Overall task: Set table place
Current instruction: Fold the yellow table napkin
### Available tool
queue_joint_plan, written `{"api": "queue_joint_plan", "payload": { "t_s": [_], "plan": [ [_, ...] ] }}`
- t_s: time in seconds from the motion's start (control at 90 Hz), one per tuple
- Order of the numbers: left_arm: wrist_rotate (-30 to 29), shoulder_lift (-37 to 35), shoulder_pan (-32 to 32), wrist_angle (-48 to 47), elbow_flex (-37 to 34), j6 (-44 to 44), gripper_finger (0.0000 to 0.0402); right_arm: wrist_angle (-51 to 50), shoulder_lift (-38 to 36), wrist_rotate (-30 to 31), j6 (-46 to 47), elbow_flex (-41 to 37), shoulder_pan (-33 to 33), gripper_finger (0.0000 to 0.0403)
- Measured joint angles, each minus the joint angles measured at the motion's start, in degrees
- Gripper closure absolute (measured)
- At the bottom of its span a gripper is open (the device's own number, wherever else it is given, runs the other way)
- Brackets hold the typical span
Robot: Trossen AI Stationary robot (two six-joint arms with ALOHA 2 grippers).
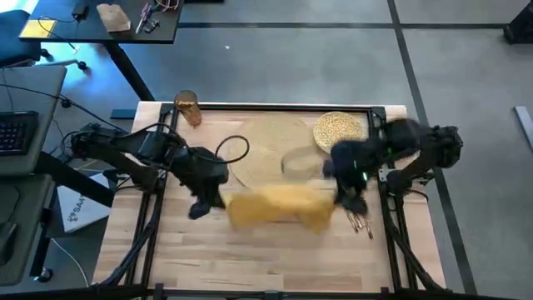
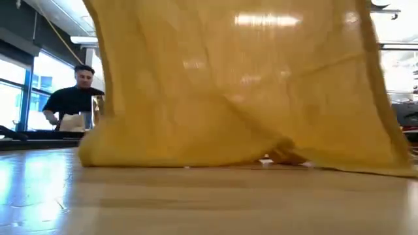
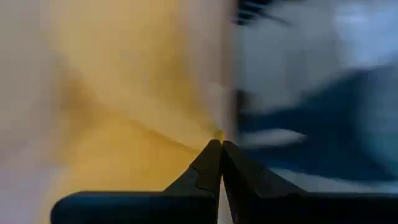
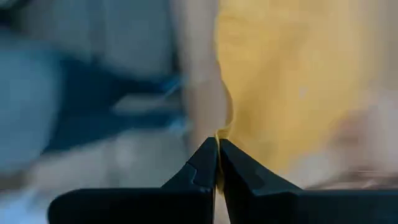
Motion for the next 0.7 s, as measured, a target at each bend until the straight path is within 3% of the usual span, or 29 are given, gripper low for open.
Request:
{"api": "queue_joint_plan", "payload": {
  "t_s": [0.067, 0.133, 0.233, 0.333, 0.456, 0.567, 0.7],
  "plan": [
    [6.95, -0.35, -2.39, 5.96, -0.02, -7.6, 0.0401, 3.13, -0.29, -4.86, 2.69, 0.4, 3.28, 0.0403],
    [10.19, -1.2, -4.26, 12.73, 0.0, -14.52, 0.0401, 6.68, -0.47, -5.02, 5.71, 2.73, 5.21, 0.0403],
    [10.86, -2.74, -3.99, 19.79, 0.09, -21.2, 0.0401, 9.75, -1.4, -0.31, 9.42, 7.91, 4.51, 0.0403],
    [9.47, -3.95, -0.84, 18.17, 0.09, -18.17, 0.0401, 6.33, -2.07, 7.73, 9.24, 13.18, 0.93, 0.0403],
    [3.72, -3.87, 4.82, 10.59, 0.09, -7.88, 0.0401, -1.46, -1.7, 15.55, 8.61, 14.32, -6.14, 0.0403],
    [-7.45, -2.55, 8.15, 5.44, -0.37, 1.31, 0.0402, -1.89, -1.35, 18.34, 8.45, 11.86, -10.87, 0.0403],
    [-17.48, -0.92, 9.54, 5.56, -2.59, 9.05, 0.0401, -0.16, -1.24, 20.13, 8.57, 11.36, -13.89, 0.0403]
  ]
}}
